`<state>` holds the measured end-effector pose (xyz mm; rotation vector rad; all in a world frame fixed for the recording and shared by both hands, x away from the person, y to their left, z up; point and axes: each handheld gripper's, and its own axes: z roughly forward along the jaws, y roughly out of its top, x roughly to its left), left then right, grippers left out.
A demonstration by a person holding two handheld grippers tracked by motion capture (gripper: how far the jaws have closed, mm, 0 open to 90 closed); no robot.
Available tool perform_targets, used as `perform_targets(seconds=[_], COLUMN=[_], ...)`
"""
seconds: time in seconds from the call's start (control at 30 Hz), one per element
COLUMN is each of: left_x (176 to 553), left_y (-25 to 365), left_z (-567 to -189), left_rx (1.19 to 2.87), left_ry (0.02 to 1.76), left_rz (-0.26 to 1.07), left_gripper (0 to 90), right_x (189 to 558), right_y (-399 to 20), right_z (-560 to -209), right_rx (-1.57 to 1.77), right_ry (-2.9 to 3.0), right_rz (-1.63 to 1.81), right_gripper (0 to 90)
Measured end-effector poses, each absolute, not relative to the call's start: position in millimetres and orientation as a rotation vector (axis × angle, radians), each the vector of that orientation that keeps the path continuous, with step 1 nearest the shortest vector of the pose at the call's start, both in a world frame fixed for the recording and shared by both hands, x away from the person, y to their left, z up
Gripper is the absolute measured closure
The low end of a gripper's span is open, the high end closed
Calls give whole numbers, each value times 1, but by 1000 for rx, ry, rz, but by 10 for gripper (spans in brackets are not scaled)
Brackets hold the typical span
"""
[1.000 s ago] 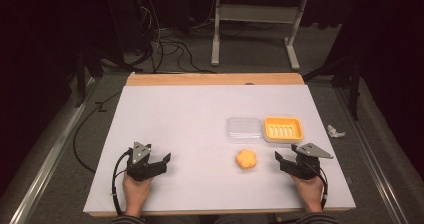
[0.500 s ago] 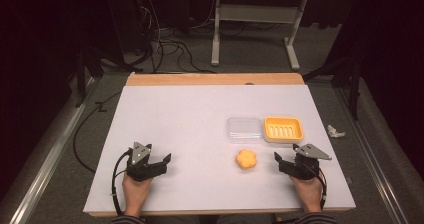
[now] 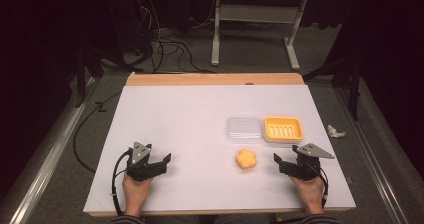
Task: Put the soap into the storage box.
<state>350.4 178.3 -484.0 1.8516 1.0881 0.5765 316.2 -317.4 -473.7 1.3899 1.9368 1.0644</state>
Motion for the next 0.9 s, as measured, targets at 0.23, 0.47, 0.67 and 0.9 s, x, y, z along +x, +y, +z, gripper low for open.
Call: perform_targets(seconds=[0.23, 0.47, 0.67, 0.9], left_x=[350, 350, 350, 350], left_y=[178, 178, 178, 179], left_z=[-484, -484, -484, -484], left_rx=[1850, 1846, 1848, 1843], left_ry=[1086, 1087, 1085, 1085], left_rz=[578, 580, 581, 581], left_gripper=[188, 187, 188, 185], right_x=[317, 314, 311, 312], right_y=[-313, -309, -302, -294], right_z=[-472, -465, -460, -457], right_rx=[1388, 1386, 1378, 1365], right_ry=[1972, 1990, 2022, 2057], right_rz=[1083, 1092, 1103, 1121], right_gripper=[174, 169, 181, 187])
